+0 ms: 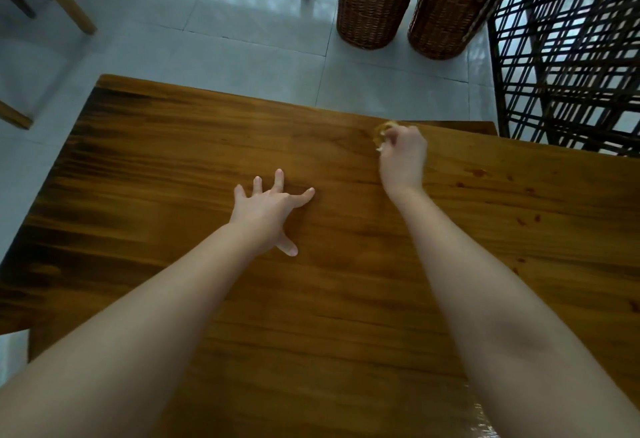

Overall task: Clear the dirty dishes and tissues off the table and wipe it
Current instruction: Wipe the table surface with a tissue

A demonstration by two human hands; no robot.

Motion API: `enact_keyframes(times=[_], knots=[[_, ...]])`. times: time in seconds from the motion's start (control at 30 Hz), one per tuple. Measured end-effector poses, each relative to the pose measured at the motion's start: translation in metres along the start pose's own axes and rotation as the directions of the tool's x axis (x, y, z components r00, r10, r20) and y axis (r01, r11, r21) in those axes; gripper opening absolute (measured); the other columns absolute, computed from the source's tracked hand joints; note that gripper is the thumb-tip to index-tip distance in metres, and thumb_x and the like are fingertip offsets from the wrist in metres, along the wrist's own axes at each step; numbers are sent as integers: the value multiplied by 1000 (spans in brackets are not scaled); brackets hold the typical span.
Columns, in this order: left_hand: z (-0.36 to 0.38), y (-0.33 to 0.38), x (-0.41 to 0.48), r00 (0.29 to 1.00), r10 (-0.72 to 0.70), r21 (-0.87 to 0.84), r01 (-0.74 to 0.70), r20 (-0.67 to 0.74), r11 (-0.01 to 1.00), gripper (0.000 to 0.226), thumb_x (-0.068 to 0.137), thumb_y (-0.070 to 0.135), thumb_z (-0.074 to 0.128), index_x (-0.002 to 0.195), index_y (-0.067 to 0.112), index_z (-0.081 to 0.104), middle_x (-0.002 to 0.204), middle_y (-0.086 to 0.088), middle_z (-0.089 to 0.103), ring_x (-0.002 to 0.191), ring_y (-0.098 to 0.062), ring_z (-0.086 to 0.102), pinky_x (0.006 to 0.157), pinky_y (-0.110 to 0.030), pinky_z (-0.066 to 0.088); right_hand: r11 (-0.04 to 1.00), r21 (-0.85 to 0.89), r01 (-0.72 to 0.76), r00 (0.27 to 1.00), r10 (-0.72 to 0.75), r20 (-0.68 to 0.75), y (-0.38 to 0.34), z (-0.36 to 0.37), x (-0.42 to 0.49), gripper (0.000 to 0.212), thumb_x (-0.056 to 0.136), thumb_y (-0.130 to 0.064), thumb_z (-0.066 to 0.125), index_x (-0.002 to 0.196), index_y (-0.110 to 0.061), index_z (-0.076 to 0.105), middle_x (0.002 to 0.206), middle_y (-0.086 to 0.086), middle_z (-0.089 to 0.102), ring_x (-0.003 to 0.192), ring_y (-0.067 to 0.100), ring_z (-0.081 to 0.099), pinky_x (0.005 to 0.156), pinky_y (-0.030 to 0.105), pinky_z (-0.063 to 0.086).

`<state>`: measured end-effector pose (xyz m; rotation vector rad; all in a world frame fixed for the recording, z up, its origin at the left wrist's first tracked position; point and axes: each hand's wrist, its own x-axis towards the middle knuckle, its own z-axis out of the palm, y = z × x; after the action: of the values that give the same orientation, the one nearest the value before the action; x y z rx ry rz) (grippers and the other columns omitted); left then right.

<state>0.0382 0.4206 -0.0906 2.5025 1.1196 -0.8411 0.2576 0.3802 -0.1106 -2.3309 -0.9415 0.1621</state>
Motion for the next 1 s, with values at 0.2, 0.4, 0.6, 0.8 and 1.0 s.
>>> enact_keyframes(times=[0.2,0.4,0.6,0.8,1.0], knots=[[-6,2,-5,1000,-7,-9,8,24,1000,117,64,46,83,149,49,2,161,-14,-9,145,-45,1,112,-65,10,984,-7,-178,982,178,-60,39,-30,-12,25,93,-6,55,115,-5,66,116,11,64,108,20,60,93,25,47],[-7,3,-6,1000,-13,-4,13,6,1000,115,65,45,83,149,49,4,161,-13,-7,145,-44,3,112,-65,11,995,17,-93,996,93,1,39,-26,-42,24,95,-8,53,116,-5,66,111,8,61,105,19,56,84,17,39],[0,4,0,999,-40,16,40,-19,999,117,63,47,83,148,51,3,162,-11,-6,146,-43,4,112,-65,13,968,-14,-250,961,247,-123,62,-43,-23,24,94,-8,54,114,-6,67,116,10,62,111,22,54,94,28,44],[-2,4,-8,1000,-27,50,28,-13,998,114,70,50,78,149,49,-3,161,-11,-9,147,-42,2,113,-62,12,986,-34,-166,986,166,6,32,-36,-55,21,92,-4,56,108,-4,70,109,11,66,100,21,63,87,26,50],[8,17,-49,990,79,56,-72,-121,996,91,92,35,62,152,38,-6,161,-10,-11,149,-34,0,115,-57,14,998,-53,-29,993,34,110,20,-57,-133,20,94,-6,53,105,-7,70,96,2,59,84,8,50,70,11,39]])
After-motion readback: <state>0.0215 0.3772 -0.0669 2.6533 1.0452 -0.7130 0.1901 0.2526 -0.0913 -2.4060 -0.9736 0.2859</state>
